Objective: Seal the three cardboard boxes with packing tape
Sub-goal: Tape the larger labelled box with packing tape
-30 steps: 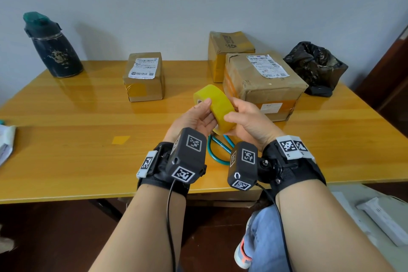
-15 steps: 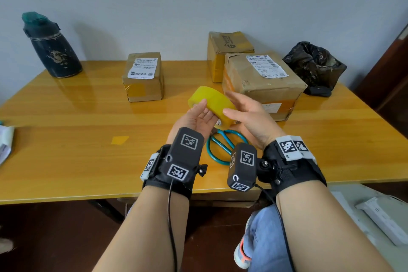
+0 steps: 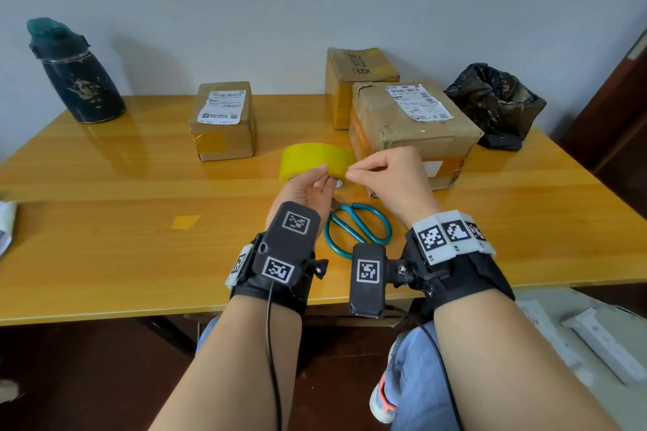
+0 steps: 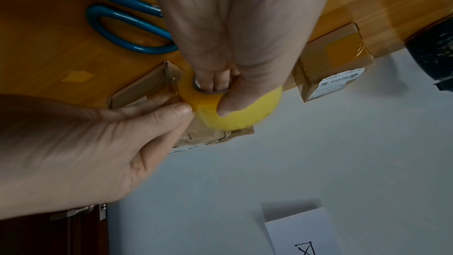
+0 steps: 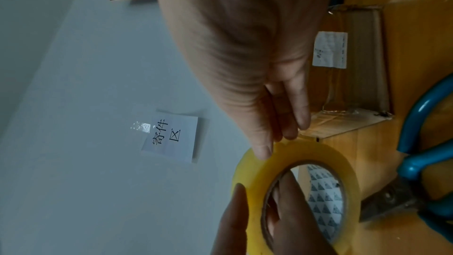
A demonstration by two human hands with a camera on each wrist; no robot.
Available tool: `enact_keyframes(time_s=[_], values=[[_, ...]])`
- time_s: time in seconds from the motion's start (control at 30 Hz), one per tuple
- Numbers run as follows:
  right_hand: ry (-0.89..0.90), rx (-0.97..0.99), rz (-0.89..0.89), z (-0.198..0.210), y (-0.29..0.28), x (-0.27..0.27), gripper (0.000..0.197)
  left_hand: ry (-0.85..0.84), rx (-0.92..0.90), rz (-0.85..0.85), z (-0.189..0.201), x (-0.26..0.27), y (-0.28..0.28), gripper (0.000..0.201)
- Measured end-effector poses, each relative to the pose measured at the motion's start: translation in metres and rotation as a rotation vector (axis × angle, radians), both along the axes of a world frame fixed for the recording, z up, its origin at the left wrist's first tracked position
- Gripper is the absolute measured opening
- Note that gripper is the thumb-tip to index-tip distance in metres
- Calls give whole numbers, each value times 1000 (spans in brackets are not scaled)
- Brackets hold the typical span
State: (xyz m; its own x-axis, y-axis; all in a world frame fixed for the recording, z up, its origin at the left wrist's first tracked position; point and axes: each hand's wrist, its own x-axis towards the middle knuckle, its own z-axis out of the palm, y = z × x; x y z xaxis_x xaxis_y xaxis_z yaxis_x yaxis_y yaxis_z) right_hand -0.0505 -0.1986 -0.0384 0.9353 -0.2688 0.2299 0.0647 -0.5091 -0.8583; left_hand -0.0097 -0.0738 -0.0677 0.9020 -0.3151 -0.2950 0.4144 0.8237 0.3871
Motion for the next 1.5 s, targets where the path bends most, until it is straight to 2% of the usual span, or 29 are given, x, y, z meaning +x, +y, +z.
enact_keyframes(time_s=[0.27, 0.5, 0.67, 0.83, 0.9, 1.07, 1.23, 1.5], values=[[-16, -77, -39, -2, 3, 1, 5, -22, -2, -8, -9, 4, 1, 22], [110, -141, 33, -3, 1, 1, 15, -65, 14, -24, -14, 3, 2, 32], [144, -177, 107, 0, -1, -4, 19, -89, 74, -56, -16, 4, 5, 22], [140, -205, 98, -3, -1, -2, 11, -90, 129, -77, -15, 4, 5, 22], [103, -182, 61, -6, -3, -1, 9, -88, 121, -81, -15, 5, 5, 23], [107, 85, 60, -3, -6, -2, 11, -69, 92, -54, -15, 7, 6, 24], [113, 77, 9, -1, -2, -2, 2, -61, 92, -14, -21, 8, 4, 25], [142, 0, -50, 2, 6, -1, 9, -110, 70, 24, -21, 5, 6, 33]])
